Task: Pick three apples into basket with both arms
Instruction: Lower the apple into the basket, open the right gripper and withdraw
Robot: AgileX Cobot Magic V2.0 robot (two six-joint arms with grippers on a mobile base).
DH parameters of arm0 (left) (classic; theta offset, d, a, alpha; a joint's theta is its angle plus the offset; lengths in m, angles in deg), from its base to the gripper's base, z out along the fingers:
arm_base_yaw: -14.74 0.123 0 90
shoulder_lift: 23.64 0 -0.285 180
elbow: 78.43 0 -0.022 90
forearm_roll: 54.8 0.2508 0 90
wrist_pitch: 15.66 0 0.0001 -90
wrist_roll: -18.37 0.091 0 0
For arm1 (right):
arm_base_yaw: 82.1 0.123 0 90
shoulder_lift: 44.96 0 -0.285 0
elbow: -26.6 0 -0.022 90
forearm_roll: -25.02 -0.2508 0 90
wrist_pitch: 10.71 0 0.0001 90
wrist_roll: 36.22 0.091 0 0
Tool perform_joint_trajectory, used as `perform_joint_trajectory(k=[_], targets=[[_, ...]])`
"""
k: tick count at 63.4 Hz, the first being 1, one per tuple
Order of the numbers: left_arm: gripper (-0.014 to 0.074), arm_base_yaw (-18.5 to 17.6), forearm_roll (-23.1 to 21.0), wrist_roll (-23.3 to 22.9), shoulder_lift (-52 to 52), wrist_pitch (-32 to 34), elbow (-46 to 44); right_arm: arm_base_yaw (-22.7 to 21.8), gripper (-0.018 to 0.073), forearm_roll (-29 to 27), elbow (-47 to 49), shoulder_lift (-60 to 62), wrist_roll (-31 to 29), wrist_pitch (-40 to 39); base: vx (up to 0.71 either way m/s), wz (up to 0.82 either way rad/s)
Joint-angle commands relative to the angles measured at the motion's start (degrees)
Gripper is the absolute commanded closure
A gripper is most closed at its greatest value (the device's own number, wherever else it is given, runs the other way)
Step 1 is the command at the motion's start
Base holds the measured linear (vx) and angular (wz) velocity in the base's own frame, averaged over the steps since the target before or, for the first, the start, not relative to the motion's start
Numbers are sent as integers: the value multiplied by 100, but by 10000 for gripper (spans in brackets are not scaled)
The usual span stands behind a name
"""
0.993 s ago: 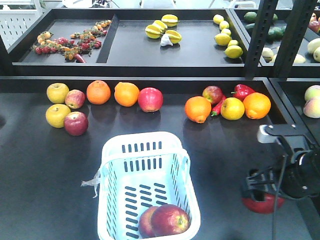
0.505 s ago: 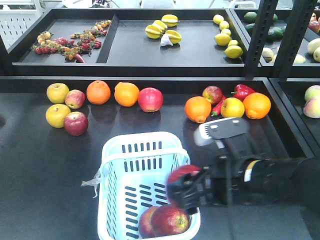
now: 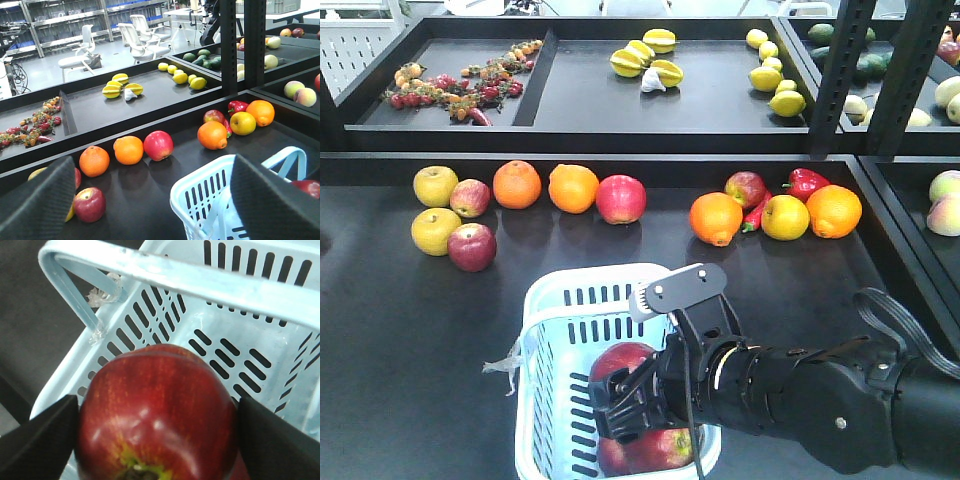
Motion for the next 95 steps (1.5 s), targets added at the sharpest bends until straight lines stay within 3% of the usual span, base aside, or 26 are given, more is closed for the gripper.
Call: perform_joint_trajectory(k=[1, 13, 30, 46, 57, 74, 82, 95], targets=[[4, 14, 8, -57, -56, 389, -132, 1, -10, -16, 138, 176, -58, -459, 0, 0], [4, 14, 8, -57, -56, 389, -132, 1, -116, -16, 138, 176, -44, -466, 0, 0], [4, 14, 8, -57, -56, 389, -132, -21, -113, -9, 138, 247, -44, -399, 0, 0], [4, 14, 8, -57, -56, 389, -132, -234, -101, 218, 138, 766, -58, 526, 0, 0], [4, 14, 8, -57, -56, 389, -132, -1291, -84, 630, 138, 1182, -59, 1596, 0, 0], [4, 14, 8, -57, -56, 389, -132, -3300, -53, 1601, 138, 2030, -59, 2893, 0, 0], [4, 14, 8, -57, -56, 389, -132, -3967, -44, 1601, 138, 2556, -75, 3238, 0, 0], [4, 14, 8, -57, -56, 389, -132, -4580, -32, 1625, 124, 3500, -360, 3760, 0, 0]])
